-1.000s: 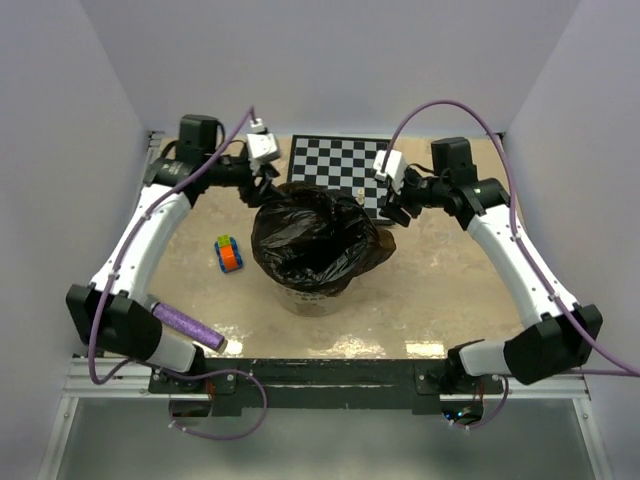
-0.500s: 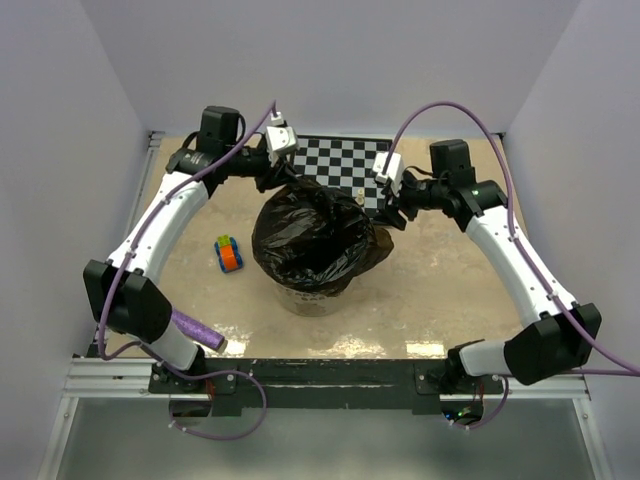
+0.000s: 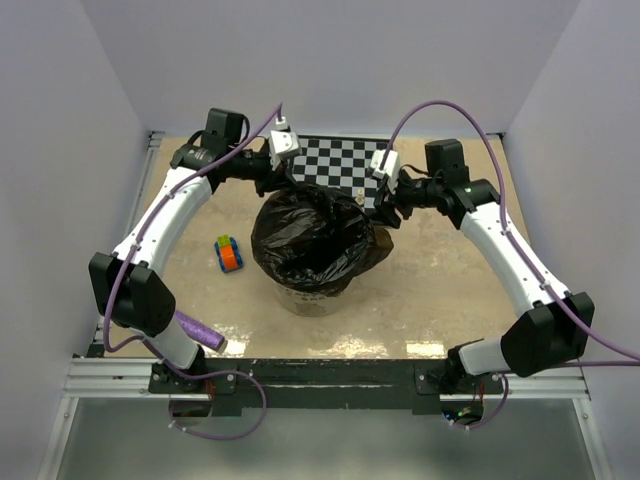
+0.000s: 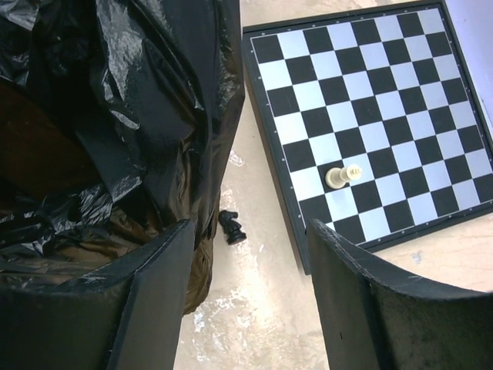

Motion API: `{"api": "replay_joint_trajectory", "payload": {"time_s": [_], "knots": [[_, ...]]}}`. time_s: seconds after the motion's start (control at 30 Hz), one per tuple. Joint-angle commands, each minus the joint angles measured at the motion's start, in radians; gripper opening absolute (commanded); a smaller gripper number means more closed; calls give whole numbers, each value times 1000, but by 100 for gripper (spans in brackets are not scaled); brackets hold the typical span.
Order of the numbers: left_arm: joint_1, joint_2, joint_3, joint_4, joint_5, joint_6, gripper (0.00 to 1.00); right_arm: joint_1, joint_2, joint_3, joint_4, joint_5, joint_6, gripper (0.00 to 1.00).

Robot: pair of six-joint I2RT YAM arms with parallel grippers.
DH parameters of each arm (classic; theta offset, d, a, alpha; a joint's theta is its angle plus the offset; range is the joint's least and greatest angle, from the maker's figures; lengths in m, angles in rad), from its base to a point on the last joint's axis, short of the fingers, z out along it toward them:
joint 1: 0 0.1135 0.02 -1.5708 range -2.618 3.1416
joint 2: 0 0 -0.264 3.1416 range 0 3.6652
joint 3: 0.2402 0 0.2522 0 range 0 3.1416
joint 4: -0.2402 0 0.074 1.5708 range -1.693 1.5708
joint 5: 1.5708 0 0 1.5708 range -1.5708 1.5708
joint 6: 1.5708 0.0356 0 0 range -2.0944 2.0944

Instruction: Put the trash bags into the trash bin

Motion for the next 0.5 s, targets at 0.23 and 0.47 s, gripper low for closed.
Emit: {"api": "replay_joint_trajectory", "payload": {"time_s": [0.23,0.47], "knots": [[21,-49,-186,59,-63,86,0,-1,-12,-71,93,-54,71,63],[116,-71,-223,160,-65,-35,12,-1,-43,-70,109,40,92,63]]}}
